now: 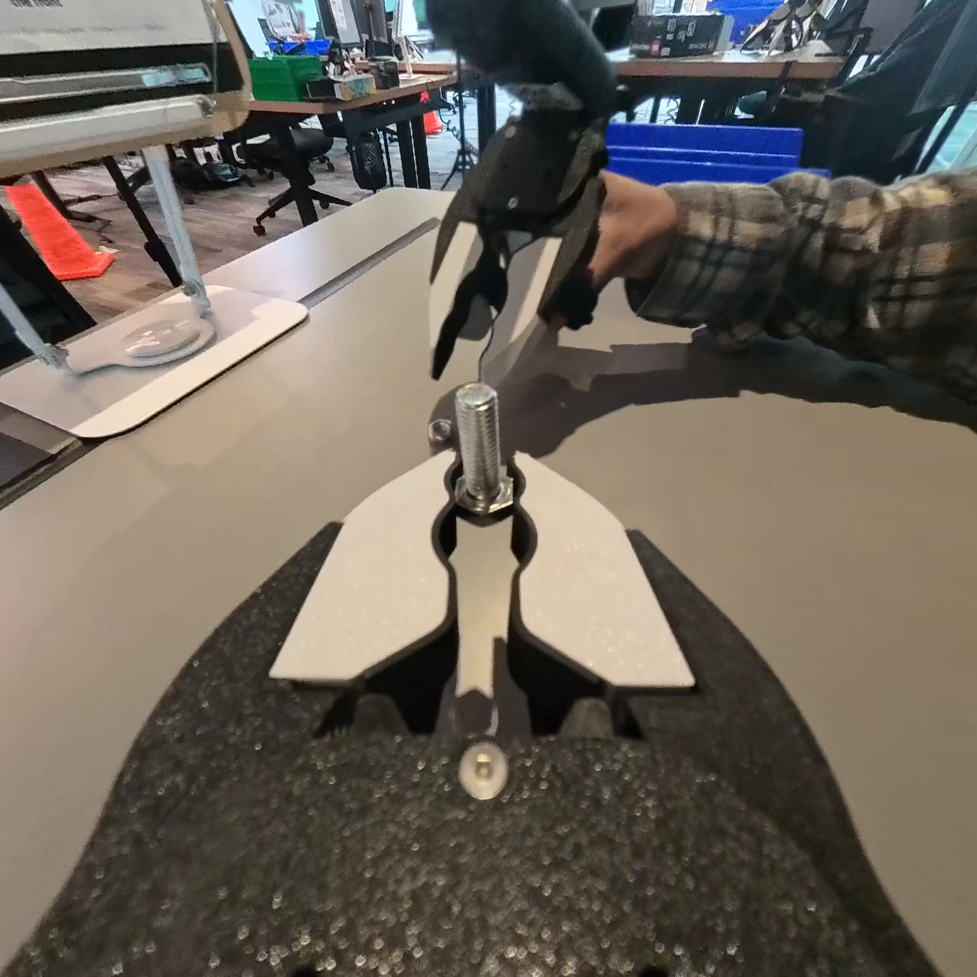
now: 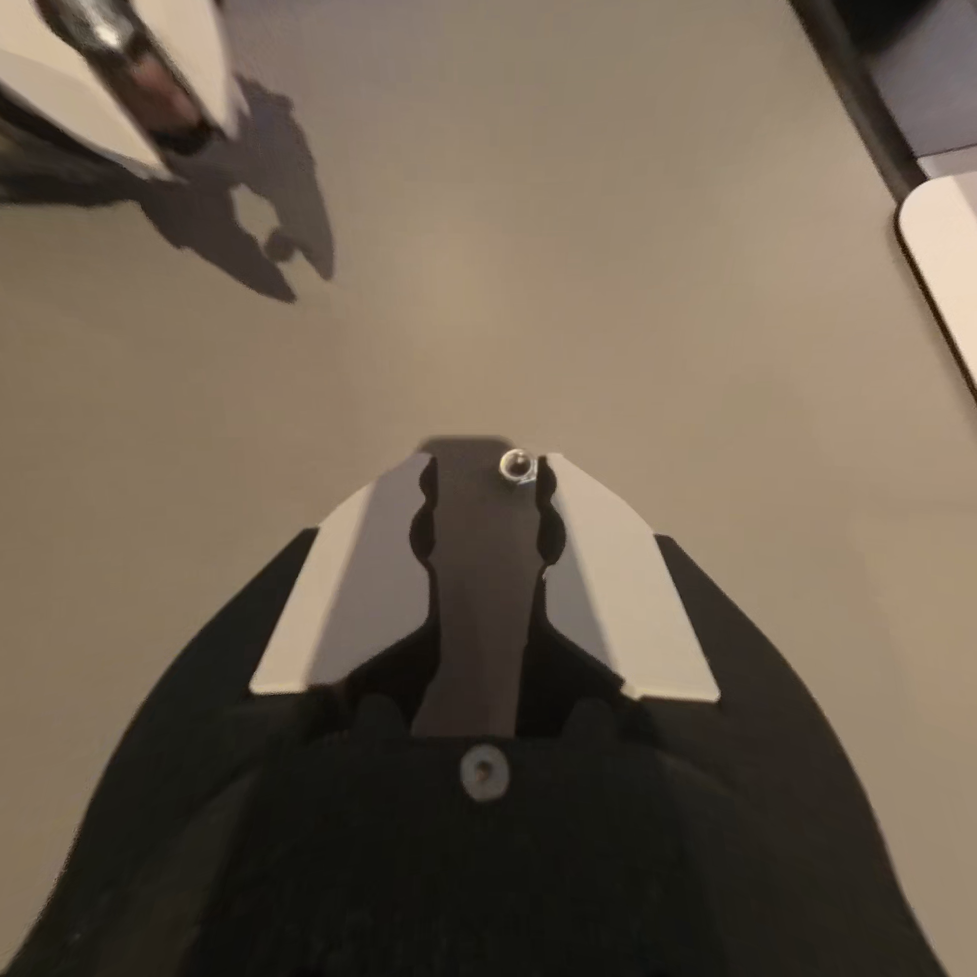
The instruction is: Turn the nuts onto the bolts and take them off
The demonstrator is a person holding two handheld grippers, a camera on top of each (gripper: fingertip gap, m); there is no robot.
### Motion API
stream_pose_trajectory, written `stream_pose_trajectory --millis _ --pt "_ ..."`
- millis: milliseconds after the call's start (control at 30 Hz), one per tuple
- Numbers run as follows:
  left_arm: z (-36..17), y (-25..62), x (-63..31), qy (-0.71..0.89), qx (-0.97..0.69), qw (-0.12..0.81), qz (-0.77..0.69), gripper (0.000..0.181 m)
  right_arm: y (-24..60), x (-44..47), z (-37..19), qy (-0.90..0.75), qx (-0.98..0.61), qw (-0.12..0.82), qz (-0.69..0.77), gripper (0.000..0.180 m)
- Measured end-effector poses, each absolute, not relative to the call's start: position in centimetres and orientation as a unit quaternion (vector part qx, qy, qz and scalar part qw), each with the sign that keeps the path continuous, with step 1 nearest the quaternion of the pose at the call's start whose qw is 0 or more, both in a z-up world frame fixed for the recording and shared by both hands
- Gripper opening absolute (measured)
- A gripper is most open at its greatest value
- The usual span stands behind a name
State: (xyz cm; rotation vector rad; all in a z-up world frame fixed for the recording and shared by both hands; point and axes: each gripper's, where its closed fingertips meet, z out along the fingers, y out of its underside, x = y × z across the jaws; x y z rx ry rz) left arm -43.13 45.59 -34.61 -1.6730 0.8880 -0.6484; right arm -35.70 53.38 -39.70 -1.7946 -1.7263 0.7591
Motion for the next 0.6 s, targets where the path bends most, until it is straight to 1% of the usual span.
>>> stream_pose_trajectory --millis 233,367,467,600 --pt "-35.0 45.8 -43.3 0.373 -0.707 0.533 -0.279 0.015 54.0 -36.1 -42.5 -0.677 -0.662 0.208 0.243 0.031" --pt "-35.0 45.7 -43.2 0.37 -0.707 0.531 -0.284 0.015 54.4 -36.6 -43.1 -0.678 -0.66 0.22 0.238 0.029" --pt "-35.1 45.7 -43.1 0.366 -0.707 0.53 -0.292 0.015 54.8 -36.7 -44.0 -0.674 -0.671 0.219 0.219 0.018" --pt "-35.1 45.6 -43.0 0.364 -0.705 0.531 -0.299 0.015 54.6 -36.6 -43.9 -0.656 -0.683 0.233 0.224 0.017"
